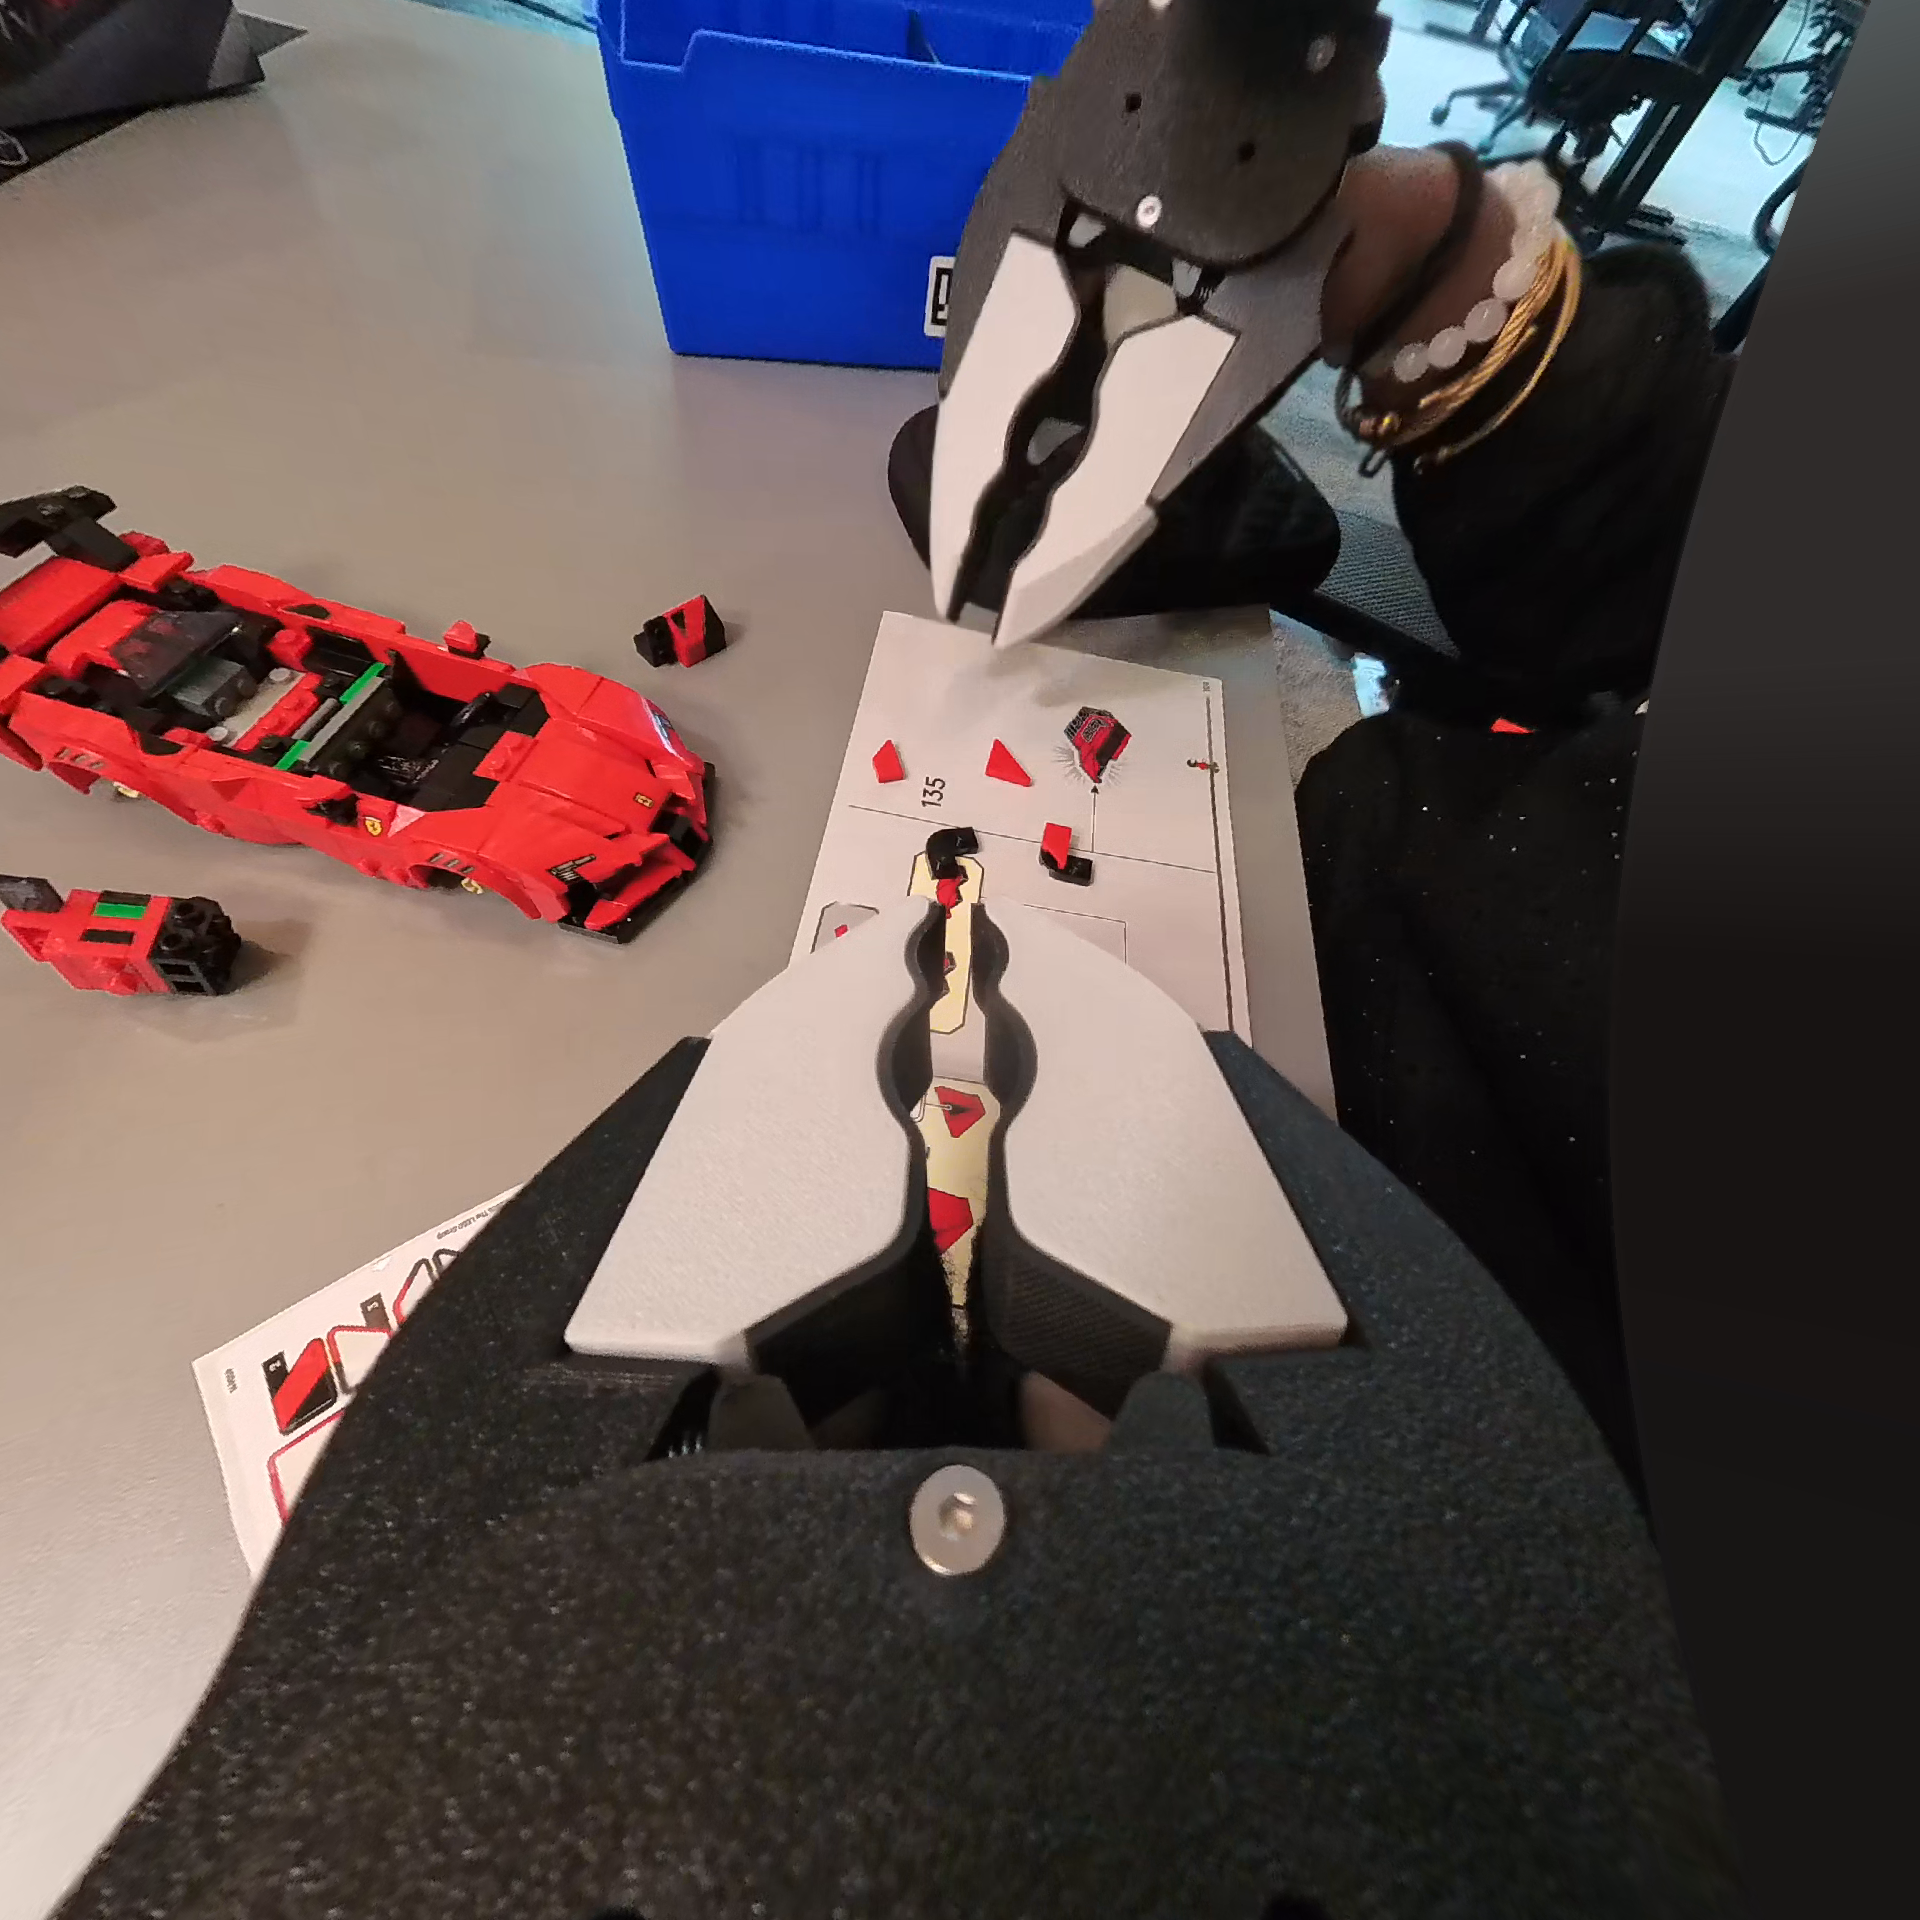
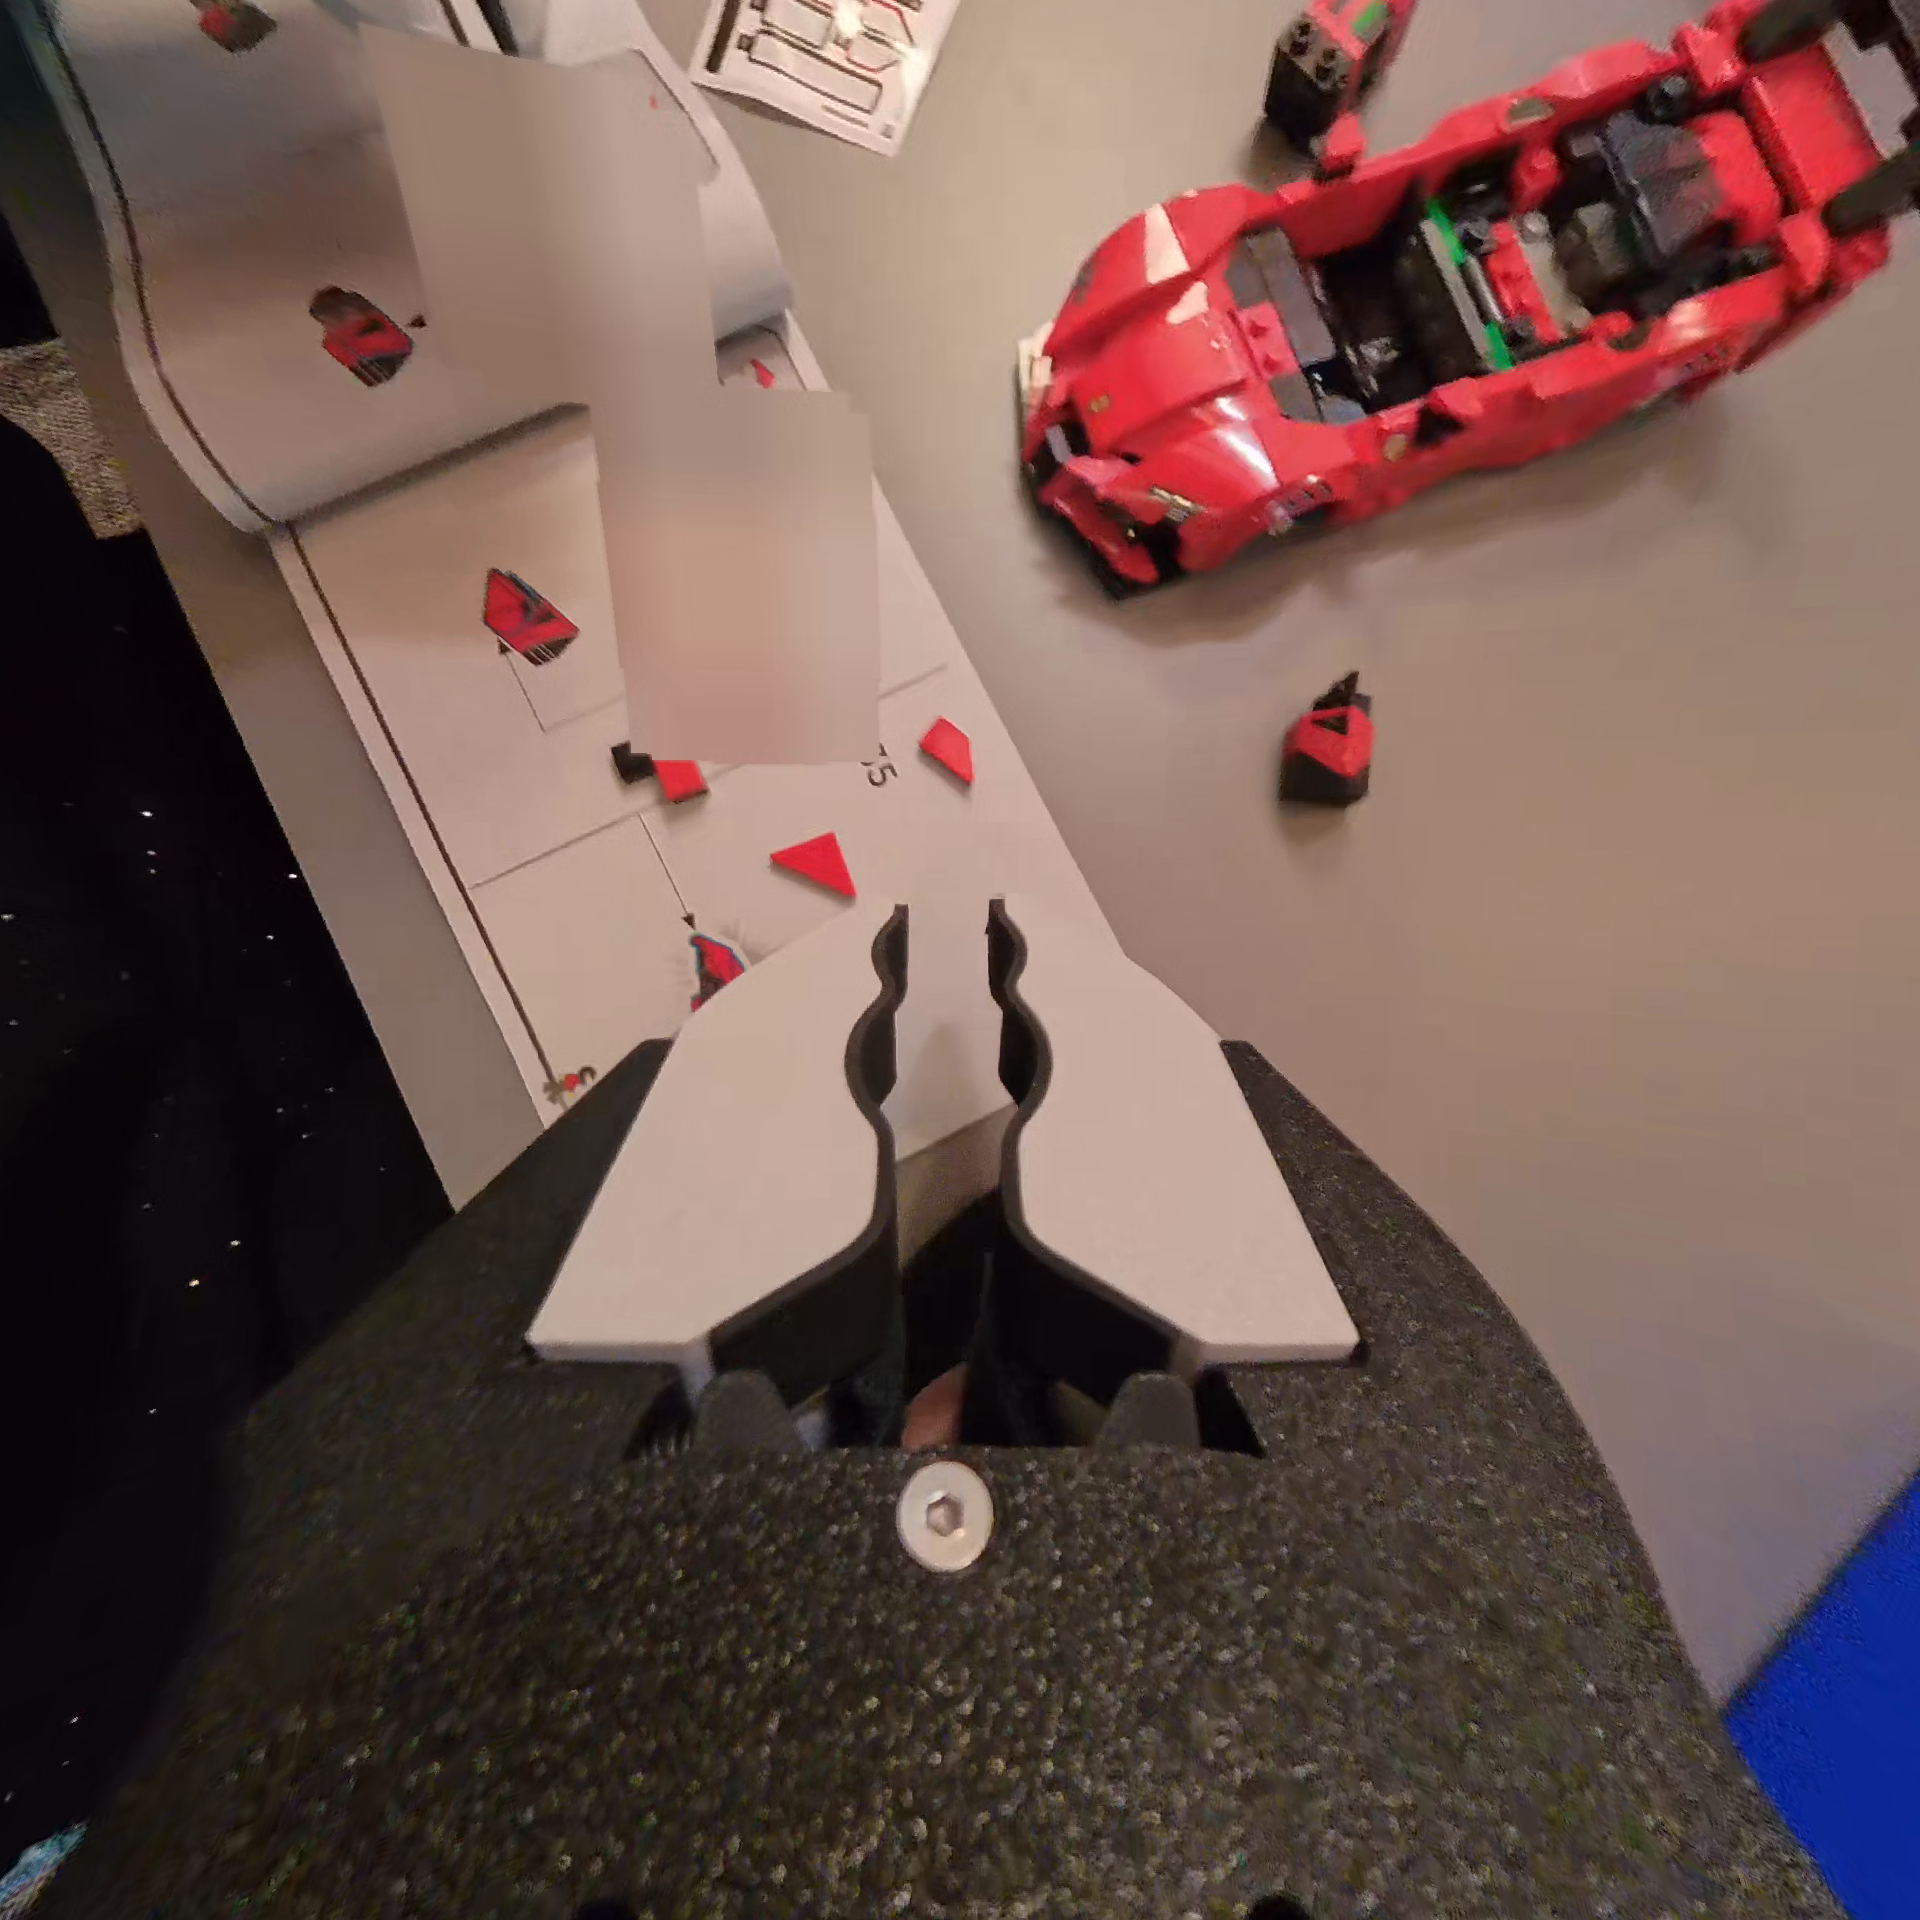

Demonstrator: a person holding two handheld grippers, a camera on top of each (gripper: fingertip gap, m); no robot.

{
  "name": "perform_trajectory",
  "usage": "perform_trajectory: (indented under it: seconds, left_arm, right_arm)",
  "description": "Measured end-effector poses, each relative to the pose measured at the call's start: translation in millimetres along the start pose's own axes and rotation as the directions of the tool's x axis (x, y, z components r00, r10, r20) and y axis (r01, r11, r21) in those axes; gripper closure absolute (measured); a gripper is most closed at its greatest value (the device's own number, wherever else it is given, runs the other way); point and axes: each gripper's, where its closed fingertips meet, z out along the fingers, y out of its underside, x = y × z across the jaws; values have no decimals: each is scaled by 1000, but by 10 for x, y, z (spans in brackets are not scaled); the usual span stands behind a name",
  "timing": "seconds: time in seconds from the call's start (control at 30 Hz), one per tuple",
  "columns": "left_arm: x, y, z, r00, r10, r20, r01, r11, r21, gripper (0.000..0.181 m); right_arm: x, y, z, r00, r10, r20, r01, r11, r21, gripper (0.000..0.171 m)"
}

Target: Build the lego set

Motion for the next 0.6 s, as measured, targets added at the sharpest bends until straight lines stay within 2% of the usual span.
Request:
perform_trajectory:
  seconds: [0.13,0.4,0.6]
  left_arm:
    - [11,22,28,1000,-9,-13,9,1000,-10,176]
    - [109,145,110,997,-7,-71,0,996,-94,176]
    - [148,234,161,996,5,-89,-18,989,-149,174]
  right_arm:
    - [-15,-48,64,998,-54,44,54,999,2,156]
    - [29,-182,312,907,-383,178,395,918,-37,156]
    - [-10,-177,408,870,-405,282,424,905,-8,156]
